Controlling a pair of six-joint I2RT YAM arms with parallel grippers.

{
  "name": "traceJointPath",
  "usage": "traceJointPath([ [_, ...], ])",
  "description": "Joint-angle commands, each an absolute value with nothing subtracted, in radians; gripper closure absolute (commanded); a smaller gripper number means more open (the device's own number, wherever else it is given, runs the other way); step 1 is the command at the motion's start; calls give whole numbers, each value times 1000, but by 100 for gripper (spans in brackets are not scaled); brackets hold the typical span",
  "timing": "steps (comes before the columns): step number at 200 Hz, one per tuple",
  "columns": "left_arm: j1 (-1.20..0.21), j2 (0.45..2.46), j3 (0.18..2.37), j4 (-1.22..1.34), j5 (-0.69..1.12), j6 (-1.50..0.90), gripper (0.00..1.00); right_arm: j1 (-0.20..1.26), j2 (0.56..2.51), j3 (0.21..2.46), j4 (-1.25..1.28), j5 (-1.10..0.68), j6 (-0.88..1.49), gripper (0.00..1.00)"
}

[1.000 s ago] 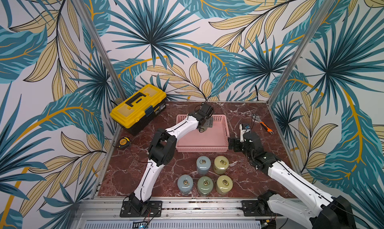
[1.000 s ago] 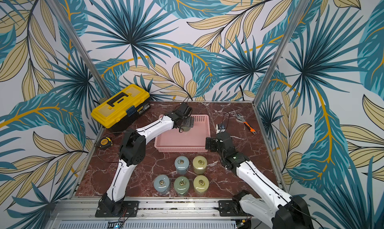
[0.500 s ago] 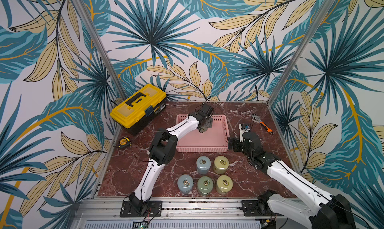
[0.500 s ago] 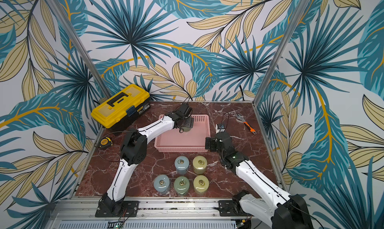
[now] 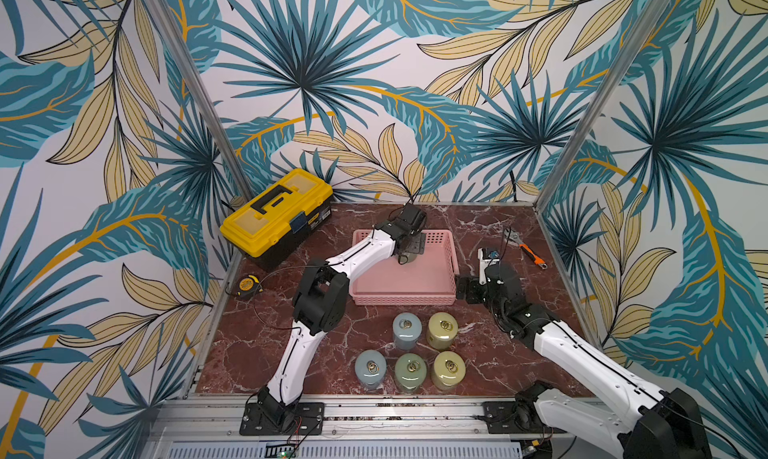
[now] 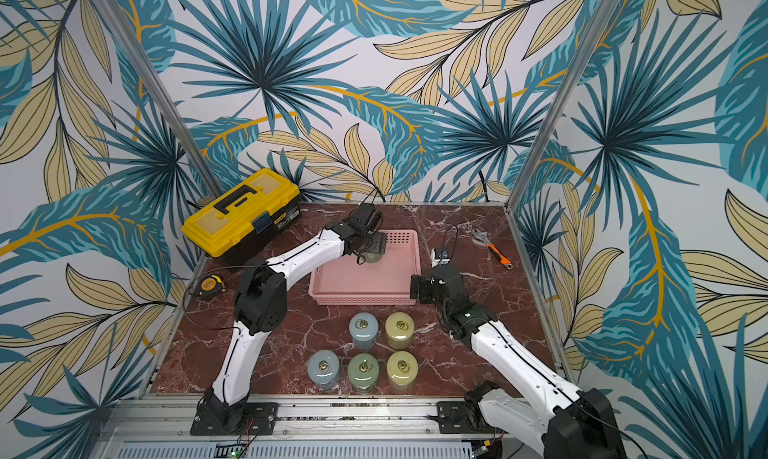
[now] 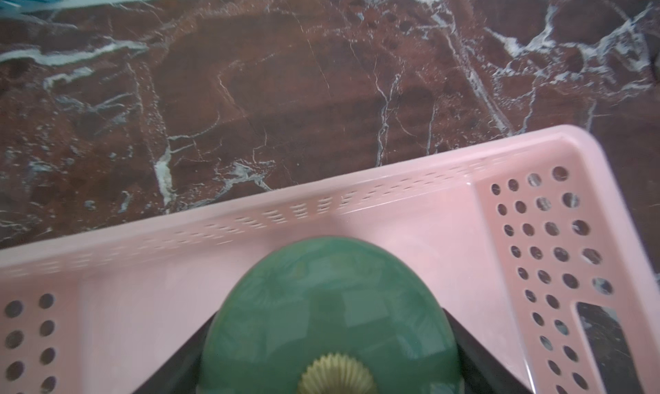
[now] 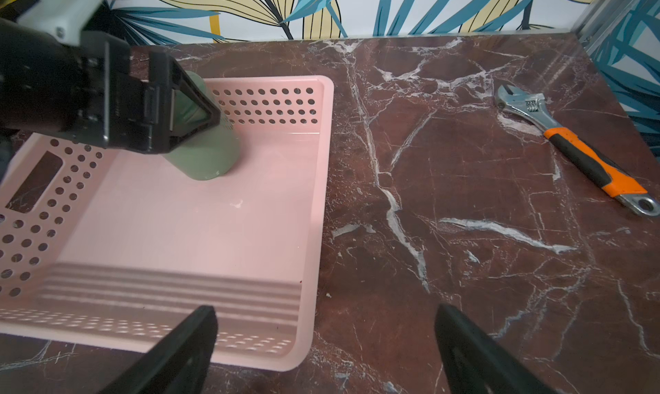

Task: Take the tea canister out of the basket
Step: Pick up the tea canister from the basket.

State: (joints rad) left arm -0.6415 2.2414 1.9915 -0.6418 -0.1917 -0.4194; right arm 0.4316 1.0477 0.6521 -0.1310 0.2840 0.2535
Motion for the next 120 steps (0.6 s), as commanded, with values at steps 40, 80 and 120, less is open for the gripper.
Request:
traceJointPath([
  [40, -668, 2037, 1935, -640, -250, -429, 46, 428, 1041, 626, -99, 296, 249, 1],
  [80, -689, 1975, 1896, -668, -288, -423, 46, 427, 1037, 617, -84, 296, 247, 1],
  [120, -706, 1895, 1807, -673, -306, -431, 47, 428, 1024, 614, -85, 297, 246, 1],
])
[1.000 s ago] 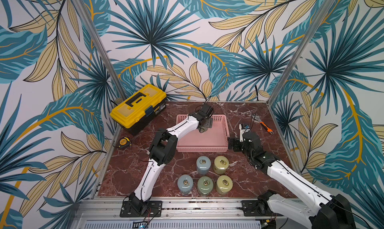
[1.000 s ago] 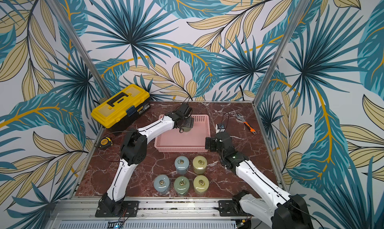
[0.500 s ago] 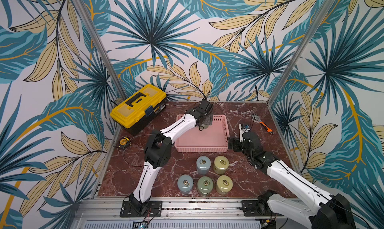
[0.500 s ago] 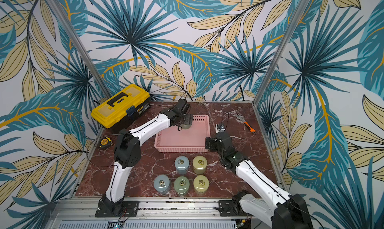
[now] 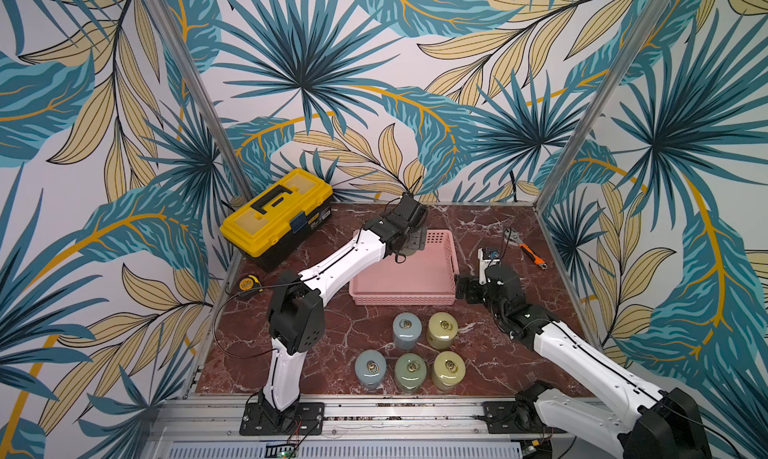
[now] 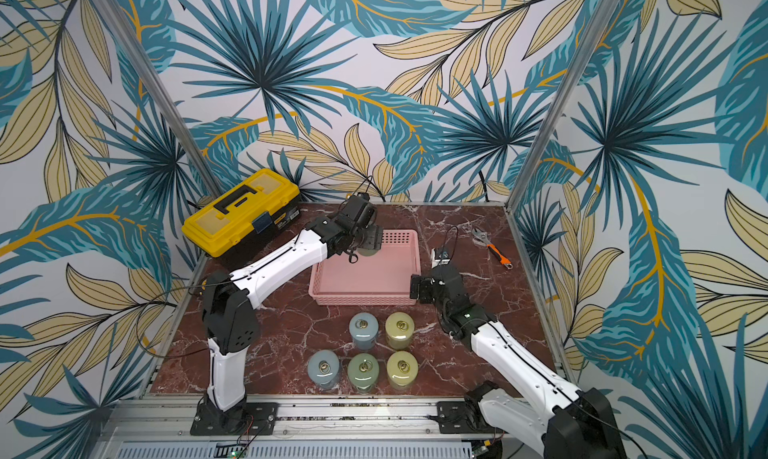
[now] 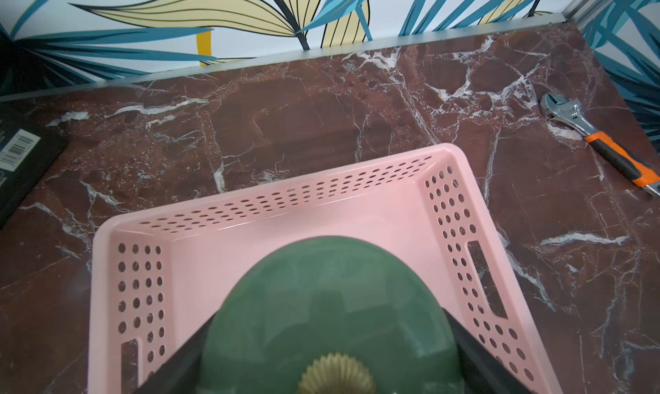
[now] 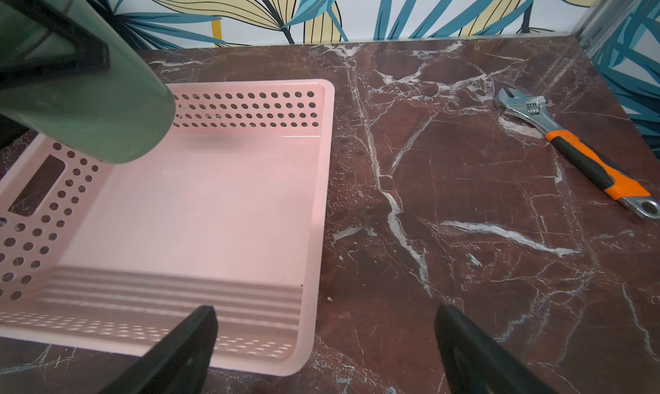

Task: Take the tea canister out of the basket
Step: Pick up the tea canister from the basket.

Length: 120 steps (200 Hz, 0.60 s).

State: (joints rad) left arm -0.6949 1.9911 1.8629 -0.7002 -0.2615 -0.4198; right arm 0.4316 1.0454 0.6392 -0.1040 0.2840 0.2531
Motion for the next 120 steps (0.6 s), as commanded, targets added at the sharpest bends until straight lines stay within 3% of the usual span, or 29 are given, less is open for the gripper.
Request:
traceJointPath([
  [1, -707, 1892, 1805, -673, -306, -432, 47, 428, 1024, 614, -85, 296, 246, 1],
  [120, -759, 1606, 1489, -651, -315, -513, 46, 428, 1000, 605, -91, 296, 250, 1],
])
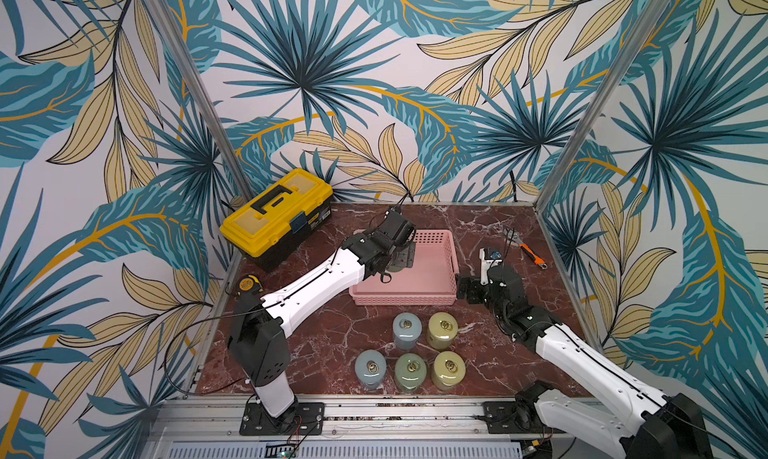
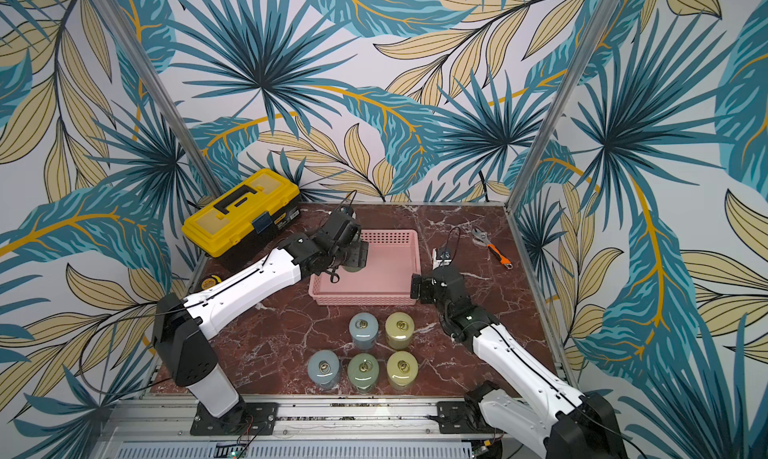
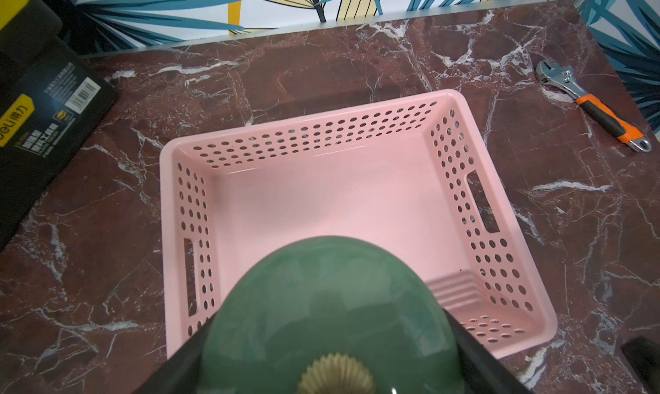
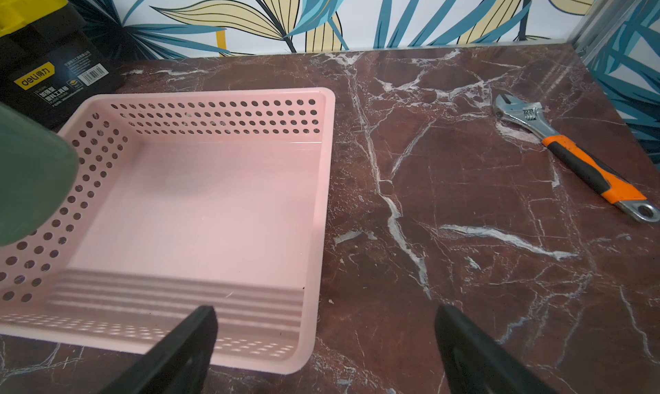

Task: Take the tea canister out of the basket
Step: Pick up the tea canister from the basket, then place the tea canister at the center of the board.

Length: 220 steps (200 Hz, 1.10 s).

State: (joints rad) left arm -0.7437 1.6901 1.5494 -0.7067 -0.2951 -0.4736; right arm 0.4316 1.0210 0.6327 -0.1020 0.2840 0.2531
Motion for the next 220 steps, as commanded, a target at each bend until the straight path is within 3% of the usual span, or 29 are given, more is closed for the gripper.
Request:
traceJointPath([
  [1, -760, 1605, 1486, -651, -315, -514, 46, 428, 1000, 605, -91, 297, 250, 1],
  [116, -883, 1257, 1095, -618, -417, -654, 46, 428, 1002, 594, -80, 308, 254, 1],
  [220, -985, 1124, 874, -566, -509, -745, 47, 428, 1002, 593, -80, 308, 254, 1],
])
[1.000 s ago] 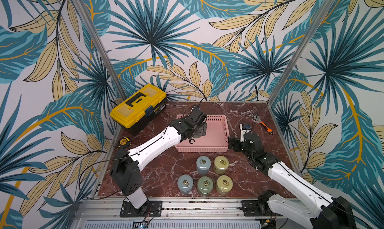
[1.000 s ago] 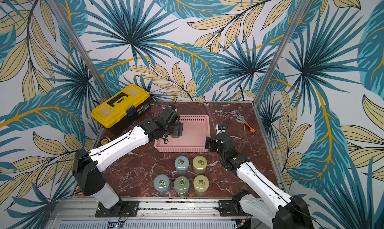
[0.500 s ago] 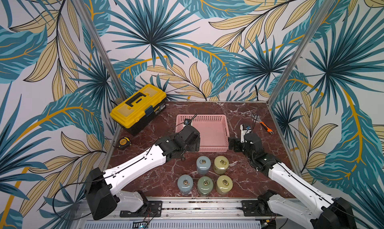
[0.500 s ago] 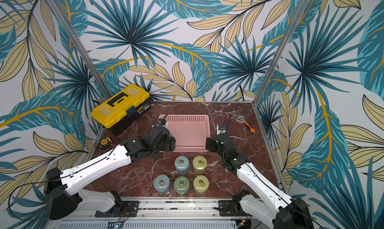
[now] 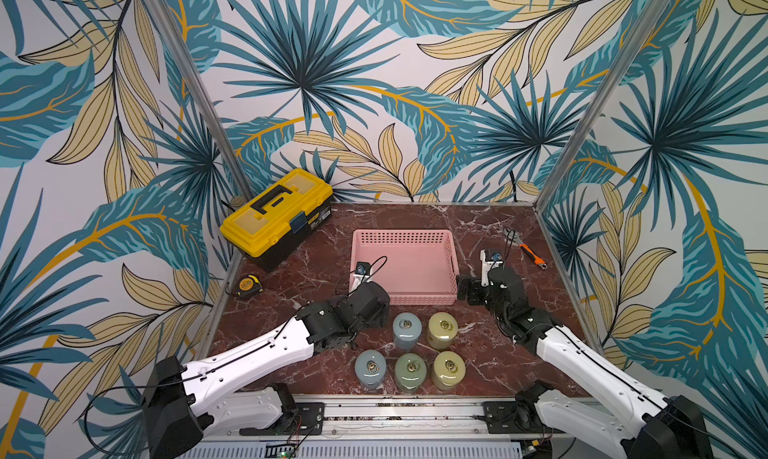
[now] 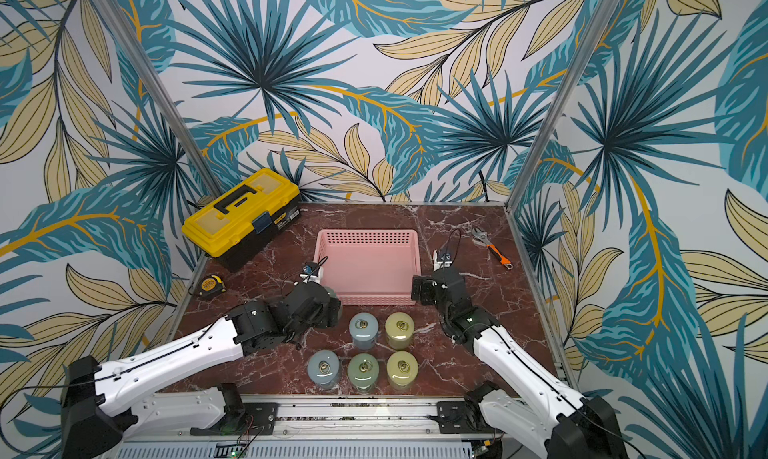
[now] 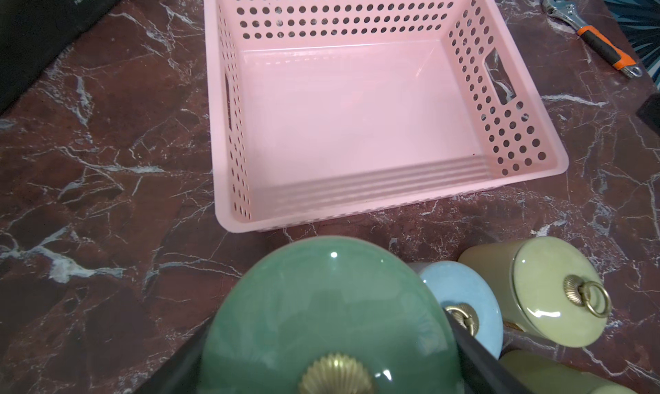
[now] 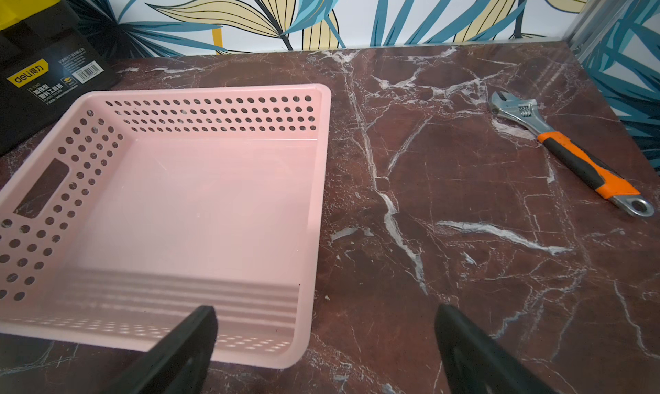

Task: Take the tea canister out of the basket
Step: Place the tea canister at the center of the board.

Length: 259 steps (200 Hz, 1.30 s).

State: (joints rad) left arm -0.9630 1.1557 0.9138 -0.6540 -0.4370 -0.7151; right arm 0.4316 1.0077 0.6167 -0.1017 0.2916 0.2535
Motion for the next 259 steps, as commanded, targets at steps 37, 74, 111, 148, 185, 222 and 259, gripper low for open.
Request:
traceJointPath([
  [37, -1007, 1127, 822, -545, -526, -773, 47, 428, 1005, 594, -78, 308, 254, 1],
  [74, -1019, 1138, 781, -526, -521, -802, 47, 428, 1006, 594, -79, 308, 254, 1],
  [111, -1024, 1163, 752, -497, -511, -820, 47, 428, 1006, 594, -79, 308, 254, 1],
  [148, -1029, 1199, 738, -477, -508, -834, 47, 428, 1006, 593, -78, 308, 253, 1],
  [185, -1032, 1234, 721, -451, -505, -847, 47, 428, 1006, 593, -78, 308, 254, 1],
  [222, -1036, 1260, 712, -440, -500, -862, 47, 428, 1006, 592, -79, 310, 254, 1],
  [259, -1038, 1273, 703, -436, -500, -870, 47, 428, 1006, 592, -78, 311, 253, 1],
])
